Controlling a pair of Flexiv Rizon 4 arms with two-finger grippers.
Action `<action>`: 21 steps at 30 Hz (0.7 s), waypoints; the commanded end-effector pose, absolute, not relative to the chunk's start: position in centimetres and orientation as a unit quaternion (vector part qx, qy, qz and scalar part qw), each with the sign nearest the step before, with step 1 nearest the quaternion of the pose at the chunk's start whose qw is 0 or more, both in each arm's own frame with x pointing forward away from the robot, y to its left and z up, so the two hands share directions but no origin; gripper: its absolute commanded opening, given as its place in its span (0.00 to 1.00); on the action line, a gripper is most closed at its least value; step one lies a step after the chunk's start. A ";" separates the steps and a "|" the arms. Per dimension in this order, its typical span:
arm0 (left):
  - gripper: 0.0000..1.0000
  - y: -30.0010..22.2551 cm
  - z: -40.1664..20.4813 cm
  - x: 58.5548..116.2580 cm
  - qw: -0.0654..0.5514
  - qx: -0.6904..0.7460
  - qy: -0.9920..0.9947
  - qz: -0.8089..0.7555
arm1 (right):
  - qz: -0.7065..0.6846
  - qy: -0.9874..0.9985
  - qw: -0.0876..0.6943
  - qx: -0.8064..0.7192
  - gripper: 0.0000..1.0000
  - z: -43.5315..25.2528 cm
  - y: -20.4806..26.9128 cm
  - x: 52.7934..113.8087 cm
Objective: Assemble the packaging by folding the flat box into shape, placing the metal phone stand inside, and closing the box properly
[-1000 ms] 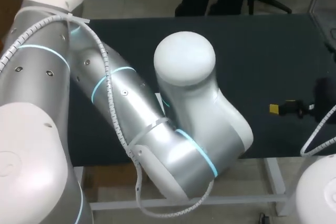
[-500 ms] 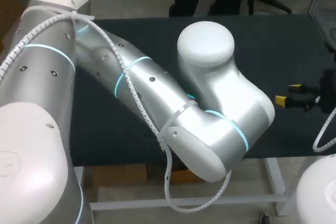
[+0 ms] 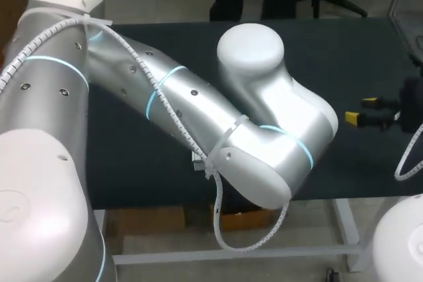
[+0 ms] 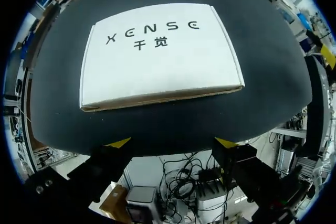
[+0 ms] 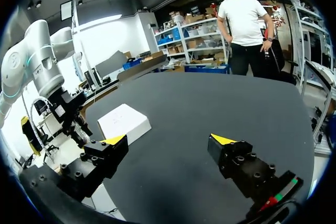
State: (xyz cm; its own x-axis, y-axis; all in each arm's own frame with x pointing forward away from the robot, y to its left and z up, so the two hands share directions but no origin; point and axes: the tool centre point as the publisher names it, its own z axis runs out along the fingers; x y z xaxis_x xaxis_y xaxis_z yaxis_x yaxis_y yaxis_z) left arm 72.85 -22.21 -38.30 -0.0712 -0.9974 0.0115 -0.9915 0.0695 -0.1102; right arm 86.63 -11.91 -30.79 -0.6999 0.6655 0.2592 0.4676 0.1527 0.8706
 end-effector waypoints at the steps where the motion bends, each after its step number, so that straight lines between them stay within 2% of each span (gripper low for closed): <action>1: 1.00 -22.0 -38.9 74.0 0.028 -0.685 0.728 -0.030 | 0.531 0.754 0.092 0.376 1.00 -30.7 -11.9 86.6; 21: 1.00 -21.8 -39.1 74.2 0.021 -0.696 0.717 -0.038 | 0.529 0.759 0.107 0.363 1.00 -30.7 -11.3 86.6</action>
